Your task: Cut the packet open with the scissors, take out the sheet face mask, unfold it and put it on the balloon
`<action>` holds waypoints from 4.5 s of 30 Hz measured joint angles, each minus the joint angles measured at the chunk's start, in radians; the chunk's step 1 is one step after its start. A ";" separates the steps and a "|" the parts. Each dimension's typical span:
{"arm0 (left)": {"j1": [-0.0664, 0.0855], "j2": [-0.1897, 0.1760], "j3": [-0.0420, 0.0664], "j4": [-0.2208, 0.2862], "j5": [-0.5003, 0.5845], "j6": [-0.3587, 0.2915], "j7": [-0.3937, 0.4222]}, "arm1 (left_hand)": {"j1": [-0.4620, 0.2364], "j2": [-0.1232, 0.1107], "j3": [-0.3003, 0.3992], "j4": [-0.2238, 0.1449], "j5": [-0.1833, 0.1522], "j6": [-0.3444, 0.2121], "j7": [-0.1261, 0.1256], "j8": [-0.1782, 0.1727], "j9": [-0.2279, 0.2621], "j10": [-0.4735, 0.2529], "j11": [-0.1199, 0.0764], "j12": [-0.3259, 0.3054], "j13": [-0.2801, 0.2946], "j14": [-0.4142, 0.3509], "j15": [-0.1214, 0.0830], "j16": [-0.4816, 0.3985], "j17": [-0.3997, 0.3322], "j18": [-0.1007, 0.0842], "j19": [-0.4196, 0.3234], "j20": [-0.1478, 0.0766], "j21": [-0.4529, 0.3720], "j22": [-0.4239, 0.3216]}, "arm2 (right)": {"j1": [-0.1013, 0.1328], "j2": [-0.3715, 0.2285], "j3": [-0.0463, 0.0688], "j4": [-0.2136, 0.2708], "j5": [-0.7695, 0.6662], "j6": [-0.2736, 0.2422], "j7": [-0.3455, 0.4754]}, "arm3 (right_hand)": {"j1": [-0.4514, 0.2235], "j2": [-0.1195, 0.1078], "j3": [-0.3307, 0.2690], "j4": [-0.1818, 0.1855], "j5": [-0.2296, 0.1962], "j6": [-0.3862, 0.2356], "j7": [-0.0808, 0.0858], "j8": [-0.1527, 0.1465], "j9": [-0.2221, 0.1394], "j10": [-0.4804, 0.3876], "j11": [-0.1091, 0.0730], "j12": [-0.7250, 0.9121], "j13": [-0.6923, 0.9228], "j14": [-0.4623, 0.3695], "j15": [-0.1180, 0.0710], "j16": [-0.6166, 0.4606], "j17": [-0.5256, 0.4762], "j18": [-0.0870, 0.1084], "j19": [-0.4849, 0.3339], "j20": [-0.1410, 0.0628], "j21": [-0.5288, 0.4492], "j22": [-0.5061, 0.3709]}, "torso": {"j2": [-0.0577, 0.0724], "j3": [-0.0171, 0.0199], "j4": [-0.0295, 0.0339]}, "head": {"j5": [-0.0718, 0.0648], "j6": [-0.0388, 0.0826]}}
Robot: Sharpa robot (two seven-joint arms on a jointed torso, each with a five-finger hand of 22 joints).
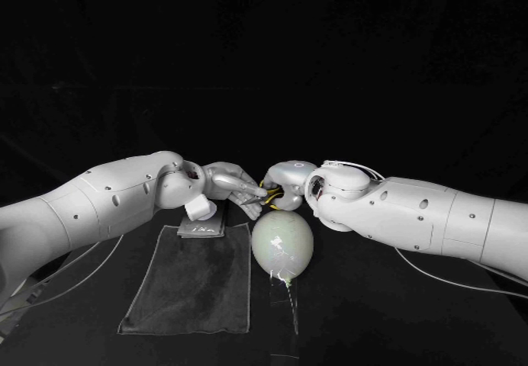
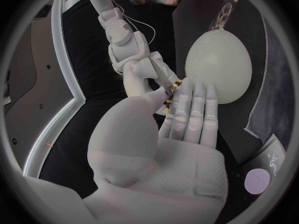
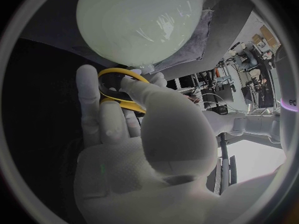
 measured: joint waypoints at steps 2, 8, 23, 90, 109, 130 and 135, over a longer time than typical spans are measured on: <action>0.000 -0.001 0.000 -0.001 0.002 0.008 0.003 | 0.000 0.000 -0.002 -0.002 0.000 0.000 0.000 0.000 0.002 0.000 0.000 0.000 0.000 0.000 0.000 0.000 0.001 0.000 0.000 0.000 0.005 0.001 | 0.001 0.000 0.001 -0.001 0.010 0.006 0.009 | -0.005 0.005 0.039 -0.039 -0.001 -0.003 0.003 -0.011 -0.008 -0.006 0.000 -0.002 -0.009 0.001 0.004 0.000 -0.002 0.006 -0.013 0.000 -0.025 -0.022 | 0.000 0.0000 0.0005 | 0.001 0.001; -0.001 -0.002 -0.001 -0.002 0.004 0.025 0.009 | -0.004 0.004 -0.002 -0.002 0.000 0.000 0.000 0.004 0.002 0.000 0.000 0.000 0.000 0.002 0.002 0.000 0.001 0.000 -0.003 -0.003 0.005 0.002 | 0.003 0.001 0.001 -0.006 0.028 0.013 0.026 | 0.000 -0.001 0.050 -0.050 0.003 0.002 0.008 0.025 0.004 -0.004 0.006 0.027 0.011 0.002 0.004 0.000 -0.004 0.006 0.001 -0.008 0.022 0.027 | 0.000 -0.0012 0.0009 | -0.003 0.003; -0.002 -0.012 -0.002 0.003 0.001 0.073 0.020 | -0.004 0.004 -0.005 -0.005 0.000 0.000 0.000 0.004 0.005 0.000 0.000 0.000 0.000 0.003 -0.001 0.000 0.002 -0.001 -0.004 -0.004 0.011 0.004 | 0.005 -0.004 0.002 -0.008 0.031 -0.010 0.038 | -0.053 -0.093 -0.172 0.048 0.008 0.215 -0.112 0.235 0.143 0.137 -0.039 0.284 0.207 0.002 -0.107 0.000 -0.010 0.006 0.050 -0.077 0.103 0.133 | 0.001 -0.0012 0.0017 | -0.002 -0.005; 0.006 -0.030 0.005 -0.009 0.035 0.087 0.124 | -0.010 0.052 -0.010 -0.010 0.001 0.017 -0.022 0.021 0.041 0.020 -0.009 0.007 0.002 0.013 -0.004 -0.004 0.011 -0.009 -0.014 0.000 0.019 0.010 | 0.014 -0.021 -0.004 0.009 0.346 0.111 0.091 | -0.105 0.076 -0.061 0.151 0.003 0.044 0.022 0.024 0.077 0.030 0.053 0.054 0.001 -0.006 -0.004 0.015 -0.010 0.011 0.045 0.004 -0.191 -0.077 | -0.001 -0.0006 0.0009 | 0.000 0.009; 0.011 -0.022 0.007 -0.037 0.087 0.030 0.148 | -0.002 0.029 0.020 -0.058 0.000 -0.030 -0.006 -0.007 0.035 -0.017 -0.001 0.000 -0.002 -0.016 0.003 -0.023 0.012 -0.009 -0.034 0.009 0.019 0.008 | 0.020 -0.068 -0.004 0.038 0.572 0.029 0.109 | -0.084 0.071 -0.095 0.152 0.003 0.076 -0.057 0.092 0.162 0.035 0.059 0.635 0.549 -0.002 -0.079 0.009 -0.018 0.012 0.062 -0.050 -0.197 -0.055 | -0.001 0.0000 0.0000 | 0.001 0.017; -0.048 -0.089 -0.008 -0.133 0.285 -0.185 0.185 | -0.060 0.005 0.072 -0.081 0.001 -0.058 0.018 -0.021 0.044 -0.082 0.018 -0.005 -0.003 -0.033 0.018 -0.029 0.019 0.001 -0.047 0.022 -0.012 -0.017 | 0.039 -0.287 -0.004 0.179 0.916 -0.078 0.112 | -0.093 0.080 -0.183 0.219 0.003 0.092 -0.045 0.137 0.232 0.066 0.037 0.686 0.897 0.003 -0.091 0.005 -0.019 -0.002 0.082 -0.070 -0.185 -0.016 | -0.002 0.0001 0.0006 | -0.007 0.047; -0.051 -0.119 -0.008 -0.128 0.292 -0.207 0.209 | -0.034 0.001 0.088 -0.120 0.000 -0.058 0.018 -0.021 0.046 -0.082 0.018 -0.001 -0.001 -0.037 0.014 -0.029 0.023 0.001 -0.046 0.021 -0.011 -0.017 | 0.039 -0.334 -0.004 0.215 1.079 -0.136 0.148 | -0.088 0.074 -0.227 0.243 0.003 0.100 -0.038 0.214 0.313 0.073 0.031 0.686 0.918 0.001 -0.115 0.001 -0.019 -0.009 0.119 -0.085 -0.082 0.081 | -0.001 0.0001 -0.0005 | -0.012 0.056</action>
